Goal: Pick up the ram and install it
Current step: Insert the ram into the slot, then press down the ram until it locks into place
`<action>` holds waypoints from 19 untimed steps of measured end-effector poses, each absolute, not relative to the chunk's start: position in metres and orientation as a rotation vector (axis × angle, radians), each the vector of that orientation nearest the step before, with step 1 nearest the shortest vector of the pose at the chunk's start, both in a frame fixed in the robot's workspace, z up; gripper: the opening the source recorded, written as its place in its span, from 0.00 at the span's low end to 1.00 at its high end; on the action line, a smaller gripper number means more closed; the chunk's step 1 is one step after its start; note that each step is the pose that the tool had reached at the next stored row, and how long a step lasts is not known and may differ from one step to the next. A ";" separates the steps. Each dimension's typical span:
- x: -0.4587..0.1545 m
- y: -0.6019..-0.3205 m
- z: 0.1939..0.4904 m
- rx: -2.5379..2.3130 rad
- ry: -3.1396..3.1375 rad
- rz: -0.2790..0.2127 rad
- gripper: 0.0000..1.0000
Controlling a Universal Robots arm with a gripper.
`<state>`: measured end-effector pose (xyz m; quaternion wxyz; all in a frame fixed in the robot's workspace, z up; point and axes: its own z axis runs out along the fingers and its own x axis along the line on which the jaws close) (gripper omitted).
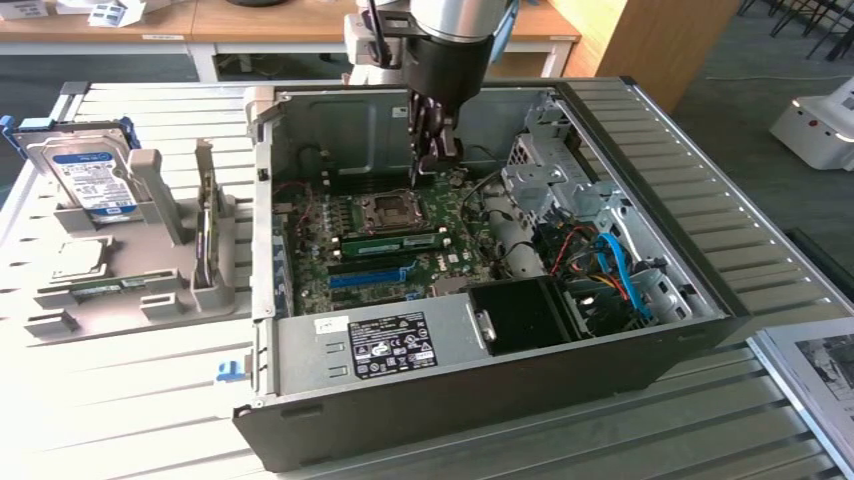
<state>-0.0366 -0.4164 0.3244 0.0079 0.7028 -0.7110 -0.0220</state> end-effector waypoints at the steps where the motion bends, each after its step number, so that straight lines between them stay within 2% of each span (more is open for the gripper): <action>1: -0.037 -0.416 0.325 2.197 -2.222 -0.069 0.19; 10: -0.037 -0.416 0.338 2.195 -2.221 -0.064 0.19; 19: -0.037 -0.416 0.338 2.195 -2.220 -0.064 0.19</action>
